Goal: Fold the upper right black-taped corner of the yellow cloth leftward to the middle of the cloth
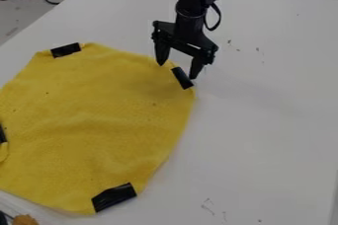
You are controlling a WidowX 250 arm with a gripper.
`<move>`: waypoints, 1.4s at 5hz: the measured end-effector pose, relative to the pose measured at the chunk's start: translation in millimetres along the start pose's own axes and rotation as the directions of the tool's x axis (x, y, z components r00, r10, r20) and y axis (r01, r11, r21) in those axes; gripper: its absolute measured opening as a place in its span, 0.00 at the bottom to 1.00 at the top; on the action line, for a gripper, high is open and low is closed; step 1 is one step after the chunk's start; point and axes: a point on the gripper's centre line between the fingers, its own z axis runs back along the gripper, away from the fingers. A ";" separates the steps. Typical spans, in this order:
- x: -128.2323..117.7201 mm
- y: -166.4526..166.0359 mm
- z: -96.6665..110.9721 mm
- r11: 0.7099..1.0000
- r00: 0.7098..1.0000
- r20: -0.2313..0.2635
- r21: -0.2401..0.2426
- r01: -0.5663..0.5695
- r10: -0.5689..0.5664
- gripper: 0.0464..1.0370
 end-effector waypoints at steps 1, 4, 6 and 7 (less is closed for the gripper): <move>10.3 4.0 -16.6 0.999 1.000 -0.021 -0.034 -0.004 0.004 0.96; 5.3 15.0 -26.8 0.992 0.997 -0.003 -0.094 -0.083 0.083 0.63; -5.9 22.8 -24.0 0.995 0.996 -0.021 -0.043 -0.091 0.090 0.12; -15.2 33.9 -7.7 0.988 0.988 -0.010 0.009 -0.151 0.151 0.02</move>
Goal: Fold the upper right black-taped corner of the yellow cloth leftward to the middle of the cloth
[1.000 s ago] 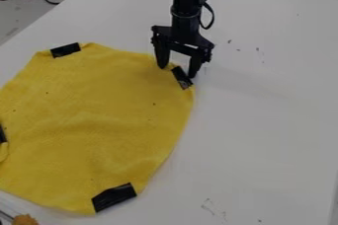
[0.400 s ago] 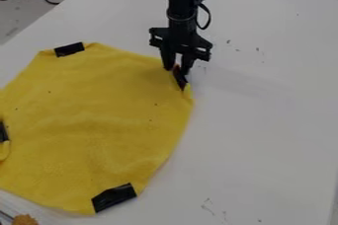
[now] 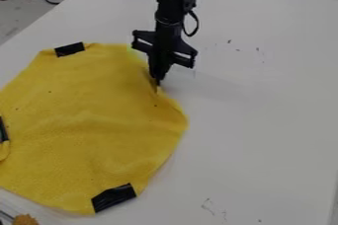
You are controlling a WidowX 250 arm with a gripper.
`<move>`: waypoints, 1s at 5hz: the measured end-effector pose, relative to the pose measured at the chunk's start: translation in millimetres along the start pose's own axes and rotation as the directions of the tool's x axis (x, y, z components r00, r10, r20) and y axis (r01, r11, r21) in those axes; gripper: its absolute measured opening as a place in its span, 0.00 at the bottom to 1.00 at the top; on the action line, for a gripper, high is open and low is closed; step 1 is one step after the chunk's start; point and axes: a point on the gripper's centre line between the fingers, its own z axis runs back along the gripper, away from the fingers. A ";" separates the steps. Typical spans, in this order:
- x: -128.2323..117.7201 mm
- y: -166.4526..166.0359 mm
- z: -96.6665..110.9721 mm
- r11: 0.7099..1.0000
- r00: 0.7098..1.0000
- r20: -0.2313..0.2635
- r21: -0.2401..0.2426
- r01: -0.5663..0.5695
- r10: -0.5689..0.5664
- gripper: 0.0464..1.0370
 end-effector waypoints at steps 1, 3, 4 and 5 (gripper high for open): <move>-8.0 19.9 34.6 0.993 0.992 0.059 0.012 -0.115 0.115 0.01; -45.2 84.6 42.6 0.921 0.916 0.105 -0.084 -0.380 0.387 0.01; -66.7 113.2 24.2 0.872 0.870 0.086 -0.130 -0.473 0.485 0.01; -89.6 134.9 9.3 0.821 0.824 0.061 -0.154 -0.550 0.563 0.01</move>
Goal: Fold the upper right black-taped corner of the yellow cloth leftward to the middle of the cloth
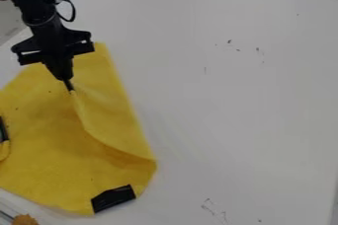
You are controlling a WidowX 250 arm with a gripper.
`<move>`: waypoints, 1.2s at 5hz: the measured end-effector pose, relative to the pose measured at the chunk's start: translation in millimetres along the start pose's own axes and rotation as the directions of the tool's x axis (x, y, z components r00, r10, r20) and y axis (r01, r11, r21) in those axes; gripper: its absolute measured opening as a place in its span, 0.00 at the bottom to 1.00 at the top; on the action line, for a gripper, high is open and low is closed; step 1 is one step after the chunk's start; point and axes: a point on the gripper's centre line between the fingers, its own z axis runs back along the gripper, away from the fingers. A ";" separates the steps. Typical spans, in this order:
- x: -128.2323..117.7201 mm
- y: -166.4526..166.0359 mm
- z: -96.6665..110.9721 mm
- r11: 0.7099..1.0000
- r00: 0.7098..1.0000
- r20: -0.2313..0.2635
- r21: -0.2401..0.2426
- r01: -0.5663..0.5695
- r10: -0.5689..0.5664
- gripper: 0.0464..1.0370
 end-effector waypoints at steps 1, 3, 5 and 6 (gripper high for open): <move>-9.3 21.6 -7.6 0.997 0.997 -0.003 -0.031 -0.073 0.073 0.03; -13.9 34.6 -11.8 0.994 0.996 0.015 -0.065 -0.086 0.087 0.46; -17.6 41.2 -11.9 0.999 0.999 -0.005 -0.022 -0.041 0.041 0.97; -14.0 33.2 -9.6 0.989 0.992 -0.018 0.082 0.127 -0.126 0.97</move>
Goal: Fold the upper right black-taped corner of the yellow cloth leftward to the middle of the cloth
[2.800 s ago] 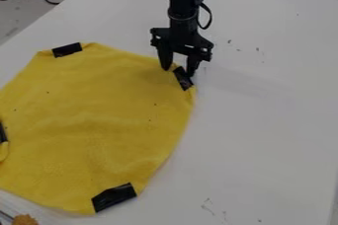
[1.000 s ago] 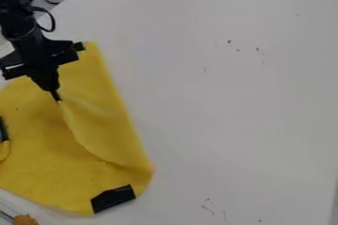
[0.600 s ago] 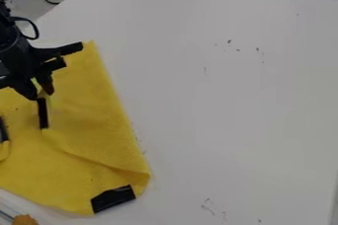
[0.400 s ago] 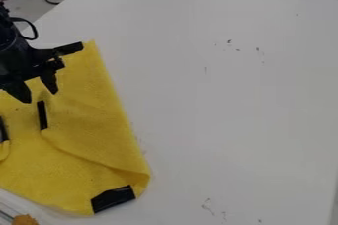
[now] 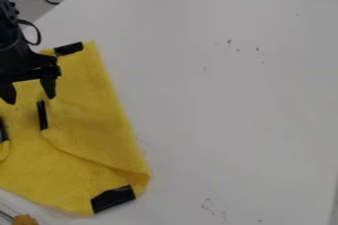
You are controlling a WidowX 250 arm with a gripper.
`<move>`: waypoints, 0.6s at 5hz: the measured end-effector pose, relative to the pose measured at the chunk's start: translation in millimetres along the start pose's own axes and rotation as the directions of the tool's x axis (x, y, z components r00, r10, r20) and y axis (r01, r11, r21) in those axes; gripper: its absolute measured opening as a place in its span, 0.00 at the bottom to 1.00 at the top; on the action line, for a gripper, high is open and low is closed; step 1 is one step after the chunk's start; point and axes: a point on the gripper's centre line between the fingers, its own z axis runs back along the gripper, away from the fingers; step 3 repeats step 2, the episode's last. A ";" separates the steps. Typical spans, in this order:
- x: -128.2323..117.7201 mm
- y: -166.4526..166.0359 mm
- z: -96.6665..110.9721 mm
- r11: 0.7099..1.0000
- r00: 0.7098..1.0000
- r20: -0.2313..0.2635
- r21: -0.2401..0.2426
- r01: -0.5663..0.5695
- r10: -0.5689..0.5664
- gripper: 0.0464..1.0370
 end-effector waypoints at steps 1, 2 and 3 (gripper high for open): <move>7.4 -16.5 4.5 0.987 0.988 0.011 0.048 0.152 -0.152 0.96; 6.3 -23.5 4.9 0.980 0.981 -0.002 0.051 0.195 -0.195 0.96; 6.3 -23.5 4.9 0.980 0.981 -0.002 0.051 0.195 -0.195 0.96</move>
